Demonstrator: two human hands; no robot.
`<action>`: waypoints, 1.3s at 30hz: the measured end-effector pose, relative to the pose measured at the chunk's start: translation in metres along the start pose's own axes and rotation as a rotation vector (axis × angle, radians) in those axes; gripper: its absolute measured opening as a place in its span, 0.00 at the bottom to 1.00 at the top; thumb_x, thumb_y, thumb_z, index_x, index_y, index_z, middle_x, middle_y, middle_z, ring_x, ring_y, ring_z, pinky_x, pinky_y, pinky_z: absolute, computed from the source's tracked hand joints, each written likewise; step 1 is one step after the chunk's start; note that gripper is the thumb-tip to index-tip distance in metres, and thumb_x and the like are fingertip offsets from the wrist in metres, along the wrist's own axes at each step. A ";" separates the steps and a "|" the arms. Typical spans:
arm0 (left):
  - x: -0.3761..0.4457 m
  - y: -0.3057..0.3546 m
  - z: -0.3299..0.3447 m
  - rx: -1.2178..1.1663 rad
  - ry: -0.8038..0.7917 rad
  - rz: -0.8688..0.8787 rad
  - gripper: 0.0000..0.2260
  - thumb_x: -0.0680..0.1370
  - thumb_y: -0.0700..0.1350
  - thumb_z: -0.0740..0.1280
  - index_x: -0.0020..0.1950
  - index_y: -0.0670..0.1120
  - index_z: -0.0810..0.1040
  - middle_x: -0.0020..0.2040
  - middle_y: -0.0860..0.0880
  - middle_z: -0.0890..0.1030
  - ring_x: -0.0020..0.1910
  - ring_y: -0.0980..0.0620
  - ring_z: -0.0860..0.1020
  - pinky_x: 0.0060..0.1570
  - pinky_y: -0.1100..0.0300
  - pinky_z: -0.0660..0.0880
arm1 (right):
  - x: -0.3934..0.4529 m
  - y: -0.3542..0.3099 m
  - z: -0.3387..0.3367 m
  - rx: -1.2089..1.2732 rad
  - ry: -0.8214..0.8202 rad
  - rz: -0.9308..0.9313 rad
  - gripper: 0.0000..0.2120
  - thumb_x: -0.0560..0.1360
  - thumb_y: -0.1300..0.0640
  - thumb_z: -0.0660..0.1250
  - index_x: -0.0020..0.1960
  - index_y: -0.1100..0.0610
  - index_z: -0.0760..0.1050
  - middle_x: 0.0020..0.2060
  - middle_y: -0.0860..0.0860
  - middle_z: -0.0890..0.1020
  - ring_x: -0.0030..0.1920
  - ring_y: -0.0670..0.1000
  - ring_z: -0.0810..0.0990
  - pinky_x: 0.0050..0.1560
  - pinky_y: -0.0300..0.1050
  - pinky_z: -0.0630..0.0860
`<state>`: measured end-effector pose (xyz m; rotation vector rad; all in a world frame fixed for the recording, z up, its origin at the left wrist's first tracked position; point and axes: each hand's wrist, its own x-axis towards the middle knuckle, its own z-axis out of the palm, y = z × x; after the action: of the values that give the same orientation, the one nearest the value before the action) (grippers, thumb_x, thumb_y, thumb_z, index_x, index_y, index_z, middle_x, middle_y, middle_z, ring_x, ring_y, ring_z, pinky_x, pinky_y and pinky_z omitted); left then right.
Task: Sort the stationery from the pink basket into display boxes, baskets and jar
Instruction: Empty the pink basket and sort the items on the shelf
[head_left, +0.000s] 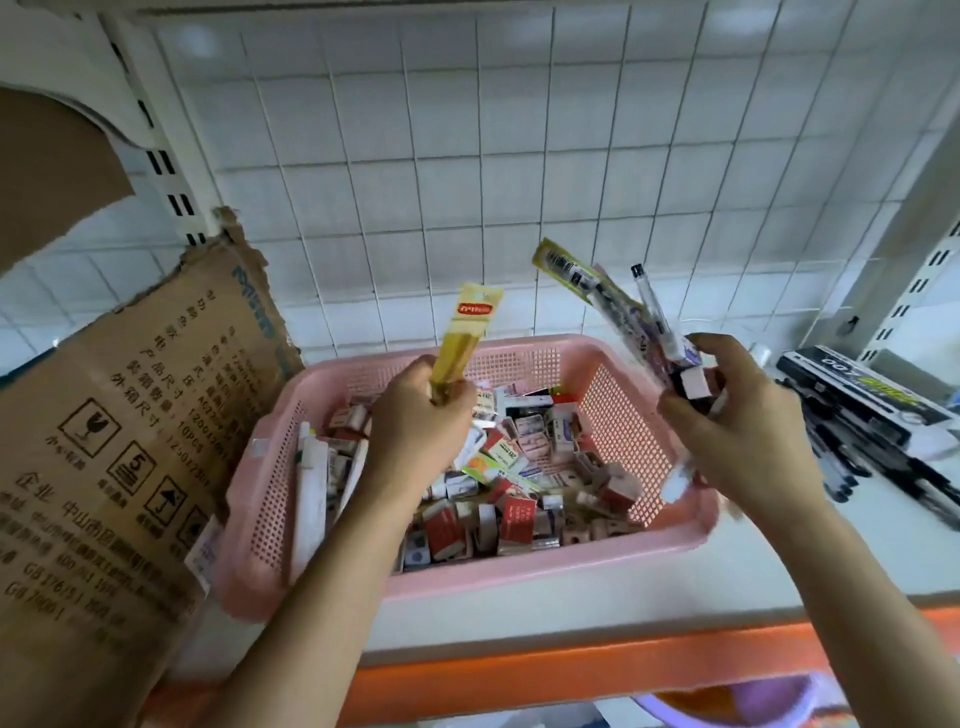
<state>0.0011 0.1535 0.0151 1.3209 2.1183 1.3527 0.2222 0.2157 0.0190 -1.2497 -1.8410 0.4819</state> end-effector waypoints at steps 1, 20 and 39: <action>-0.003 0.009 0.004 -0.067 0.035 0.018 0.04 0.77 0.47 0.65 0.45 0.47 0.76 0.31 0.51 0.75 0.25 0.58 0.71 0.26 0.65 0.68 | 0.000 0.005 -0.005 -0.004 0.001 -0.003 0.20 0.71 0.60 0.68 0.62 0.52 0.72 0.33 0.48 0.78 0.30 0.50 0.78 0.33 0.44 0.73; -0.087 0.157 0.277 -0.107 0.163 0.109 0.05 0.76 0.46 0.67 0.52 0.48 0.78 0.32 0.52 0.78 0.28 0.58 0.74 0.27 0.73 0.65 | 0.020 0.234 -0.197 -0.005 -0.208 0.066 0.19 0.72 0.62 0.67 0.60 0.48 0.72 0.22 0.54 0.73 0.22 0.48 0.73 0.28 0.33 0.69; -0.038 0.100 0.257 -0.049 0.108 0.103 0.15 0.73 0.39 0.72 0.38 0.58 0.72 0.38 0.63 0.76 0.32 0.70 0.76 0.36 0.71 0.70 | 0.028 0.240 -0.172 0.015 -0.368 0.011 0.17 0.73 0.62 0.66 0.59 0.50 0.71 0.19 0.40 0.73 0.21 0.46 0.73 0.23 0.30 0.65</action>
<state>0.2432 0.2784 -0.0409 1.3832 2.0975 1.5396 0.4934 0.3204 -0.0379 -1.2208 -2.1292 0.7716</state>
